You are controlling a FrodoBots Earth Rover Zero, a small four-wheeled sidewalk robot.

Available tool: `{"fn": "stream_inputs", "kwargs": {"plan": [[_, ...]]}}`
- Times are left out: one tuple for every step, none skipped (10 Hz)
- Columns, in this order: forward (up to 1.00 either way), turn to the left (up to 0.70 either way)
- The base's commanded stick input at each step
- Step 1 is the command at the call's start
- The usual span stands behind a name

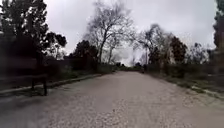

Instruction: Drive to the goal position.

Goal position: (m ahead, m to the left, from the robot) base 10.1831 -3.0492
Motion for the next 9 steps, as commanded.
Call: {"fn": "stream_inputs", "kwargs": {"plan": [[0.7,0.0],[0.7,0.0],[0.7,0.0],[0.7,0.01],[0.7,0.05],[0.7,0.09],[0.7,0.13],[0.7,0.17],[0.7,0.21]]}}
